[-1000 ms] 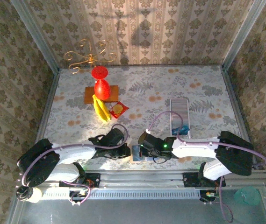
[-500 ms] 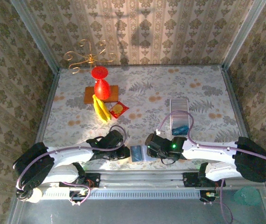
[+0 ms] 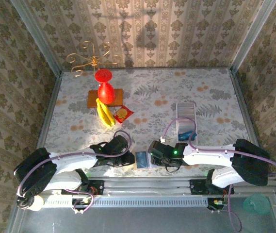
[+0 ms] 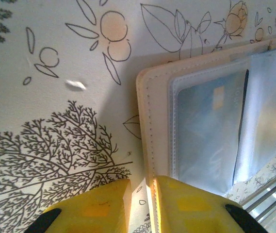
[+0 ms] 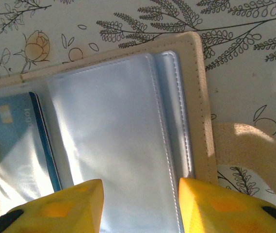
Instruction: Put the credit cards into the card holder
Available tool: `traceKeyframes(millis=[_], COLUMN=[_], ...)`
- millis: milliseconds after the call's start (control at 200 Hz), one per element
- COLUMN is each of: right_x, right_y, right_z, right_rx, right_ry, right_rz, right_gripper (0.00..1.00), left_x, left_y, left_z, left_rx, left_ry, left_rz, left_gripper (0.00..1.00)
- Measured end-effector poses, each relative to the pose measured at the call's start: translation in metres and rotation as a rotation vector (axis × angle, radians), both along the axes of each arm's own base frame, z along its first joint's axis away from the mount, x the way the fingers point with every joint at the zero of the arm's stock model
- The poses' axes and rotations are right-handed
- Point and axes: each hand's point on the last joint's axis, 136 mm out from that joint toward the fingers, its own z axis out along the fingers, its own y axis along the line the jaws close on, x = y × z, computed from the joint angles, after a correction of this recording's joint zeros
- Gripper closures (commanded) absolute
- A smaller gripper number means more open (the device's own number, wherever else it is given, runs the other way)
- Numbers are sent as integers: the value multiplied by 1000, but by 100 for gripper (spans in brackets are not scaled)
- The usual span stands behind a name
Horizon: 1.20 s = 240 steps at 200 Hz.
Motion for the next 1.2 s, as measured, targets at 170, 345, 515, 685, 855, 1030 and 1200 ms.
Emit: traceKeyframes(millis=[170,345,515,685,855,1030,1200], right_x=[-1,-4,-8,-14,-13,-9,-10], right_y=[6,18,11,-2,5,16,17], right_z=[-3,-1,0,11,20,16,3], right_rx=[-6,1,-35,-59,-40,-54,-87], right_ry=[9,5,18,18,5,11,34], right_rz=[13,37,34,28,37,49,51], right_gripper=[54,50,47,47,49,50,50], left_x=[0,0,1,1,0,0,0], left_y=[0,0,0,-1,-1,-1,-1], left_z=[-2,-2,-2,-2,-1,-1,-1], left_rx=[7,9,10,11,10,9,11], left_ry=[4,6,4,-3,-11,-12,-19], left_rz=[0,0,1,0,-2,-2,-5], left_gripper=[81,83,83,83,83,83,83])
